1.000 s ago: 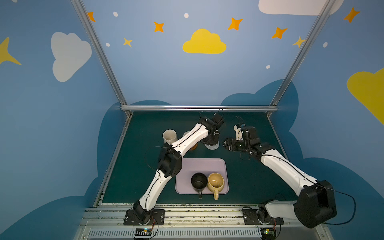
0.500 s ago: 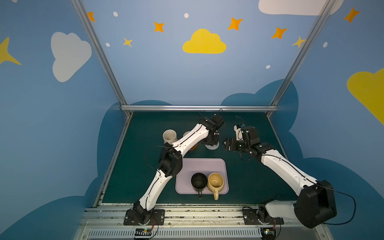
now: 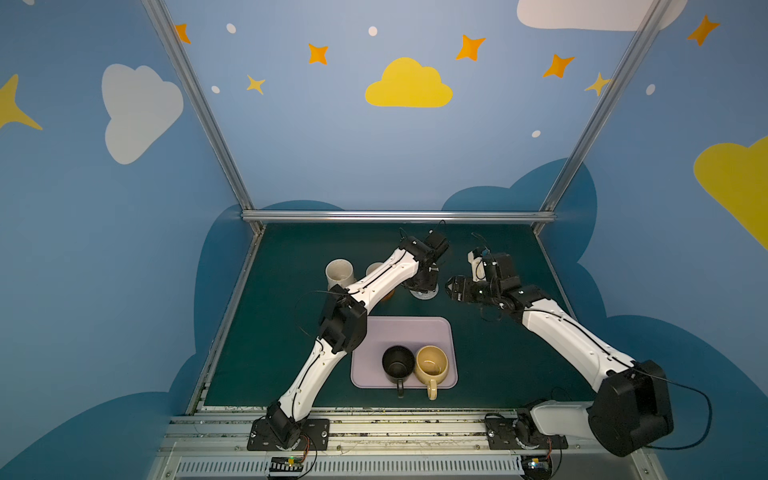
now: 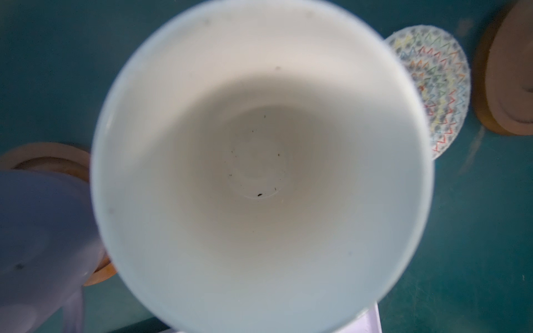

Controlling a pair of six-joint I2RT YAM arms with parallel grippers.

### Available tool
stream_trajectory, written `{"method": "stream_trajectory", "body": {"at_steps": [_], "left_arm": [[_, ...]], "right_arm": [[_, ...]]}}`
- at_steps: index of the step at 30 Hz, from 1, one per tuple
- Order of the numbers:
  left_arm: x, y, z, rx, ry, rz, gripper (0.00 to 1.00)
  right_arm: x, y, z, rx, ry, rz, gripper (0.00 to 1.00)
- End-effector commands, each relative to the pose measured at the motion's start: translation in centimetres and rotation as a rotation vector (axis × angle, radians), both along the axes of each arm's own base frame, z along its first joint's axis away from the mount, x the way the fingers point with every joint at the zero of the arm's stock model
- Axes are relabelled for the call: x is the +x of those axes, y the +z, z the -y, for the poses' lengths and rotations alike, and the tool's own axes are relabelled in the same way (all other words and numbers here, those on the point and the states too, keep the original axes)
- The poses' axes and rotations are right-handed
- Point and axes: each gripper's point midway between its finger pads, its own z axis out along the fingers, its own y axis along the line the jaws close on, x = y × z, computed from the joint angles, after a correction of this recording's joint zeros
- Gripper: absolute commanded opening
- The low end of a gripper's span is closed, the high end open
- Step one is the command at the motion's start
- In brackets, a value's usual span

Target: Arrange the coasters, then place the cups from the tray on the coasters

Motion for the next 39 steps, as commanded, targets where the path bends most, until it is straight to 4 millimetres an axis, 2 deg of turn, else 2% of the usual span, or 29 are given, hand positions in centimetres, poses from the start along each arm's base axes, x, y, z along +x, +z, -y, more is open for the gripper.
{"method": "stream_trajectory", "body": {"at_steps": [1, 4, 6, 11, 19, 24, 28, 31, 36, 39], "left_arm": [[0.6, -0.4, 0.6, -0.007, 0.008, 0.023, 0.06], [0.6, -1.2, 0.0, 0.026, 0.012, 0.024, 0.08], [0.5, -1.3, -0.3, 0.035, 0.018, 0.02, 0.13], [0.6, -0.5, 0.0, 0.017, 0.009, 0.039, 0.34], [0.8, 0.9, -0.2, 0.009, 0.007, 0.068, 0.56], [0.9, 2.9, -0.2, -0.017, 0.006, 0.104, 0.81], [0.6, 4.8, 0.1, -0.066, 0.0, 0.124, 0.89], [0.2, 7.0, -0.1, -0.101, 0.005, 0.155, 0.99], [-1.4, 10.7, -0.7, -0.213, 0.0, 0.185, 1.0], [-2.5, 11.9, -2.2, -0.247, 0.012, 0.191, 1.0]], "right_arm": [[-0.3, -0.2, 0.4, -0.004, -0.006, -0.015, 0.91], [-0.4, 0.0, 0.4, -0.005, -0.005, -0.01, 0.91], [-0.4, 0.0, 0.5, -0.005, -0.008, -0.008, 0.91], [-0.4, -0.1, 0.3, 0.01, -0.002, -0.015, 0.91], [-0.8, 0.2, 0.3, 0.017, 0.006, 0.006, 0.92], [-1.5, 0.9, 0.1, 0.034, 0.038, 0.042, 0.92], [-2.3, 1.5, -0.2, 0.058, 0.066, 0.062, 0.92], [-3.4, 1.8, -0.7, 0.079, 0.101, 0.065, 0.92], [-6.3, 1.7, -2.7, 0.016, 0.174, 0.041, 0.92], [-8.5, 1.3, -4.4, -0.062, 0.248, 0.024, 0.92]]}}
